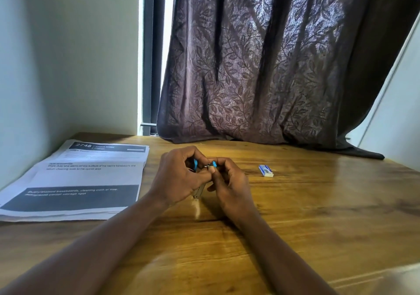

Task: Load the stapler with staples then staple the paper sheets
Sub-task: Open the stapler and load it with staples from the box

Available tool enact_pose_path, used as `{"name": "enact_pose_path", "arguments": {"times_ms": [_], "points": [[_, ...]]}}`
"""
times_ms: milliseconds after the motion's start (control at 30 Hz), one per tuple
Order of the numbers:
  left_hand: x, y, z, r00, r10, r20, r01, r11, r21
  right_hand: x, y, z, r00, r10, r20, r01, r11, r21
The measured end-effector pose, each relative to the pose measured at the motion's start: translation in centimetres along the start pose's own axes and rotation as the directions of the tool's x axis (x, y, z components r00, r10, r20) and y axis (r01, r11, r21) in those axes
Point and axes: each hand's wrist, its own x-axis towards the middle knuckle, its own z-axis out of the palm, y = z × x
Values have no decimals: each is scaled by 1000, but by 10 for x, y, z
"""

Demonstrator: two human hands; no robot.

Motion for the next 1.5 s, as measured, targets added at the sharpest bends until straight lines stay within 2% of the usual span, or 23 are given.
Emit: {"name": "enact_pose_path", "arguments": {"times_ms": [267,433,533,633,800,933,1033,1100,1167,1267,1333,1400,1467,1500], "points": [[-2,1,2,999,10,-42,-9,1000,14,0,1,2,997,-62,54,68,990,-121],[0,-2,7,998,-22,-66,20,999,-40,-2,-3,3,996,-94,11,94,985,-146],[8,-6,7,982,-116,-150,89,980,-179,-1,-1,2,989,-81,-123,71,994,-85],[11,-7,2,976,-185,-115,138,933,-331,0,-4,5,985,-63,-160,63,998,-4],[12,-9,-6,934,-349,-72,256,799,-544,0,-10,4,977,113,-182,-38,928,371],[18,-13,-16,885,-461,-67,293,662,-689,0,-16,2,979,184,-88,-118,864,490],[24,-20,-24,849,-526,-58,293,557,-777,1,-17,5,958,280,60,-263,775,574],[27,-24,-27,830,-555,-53,292,514,-806,1,-16,7,936,328,131,-346,778,525],[27,-27,-27,825,-564,-42,296,494,-817,0,-17,8,914,349,205,-405,782,473],[27,-27,-25,846,-533,24,330,489,-807,3,-20,10,870,390,301,-492,720,490],[26,-27,-21,864,-494,99,368,484,-794,10,-27,10,816,424,394,-577,647,499],[26,-28,-18,876,-453,166,402,496,-770,19,-34,11,730,448,515,-680,547,488],[26,-28,-15,881,-433,191,417,521,-745,27,-40,14,668,461,583,-737,517,436],[26,-29,-14,883,-429,193,418,529,-739,30,-41,18,663,474,579,-741,527,417]]}}
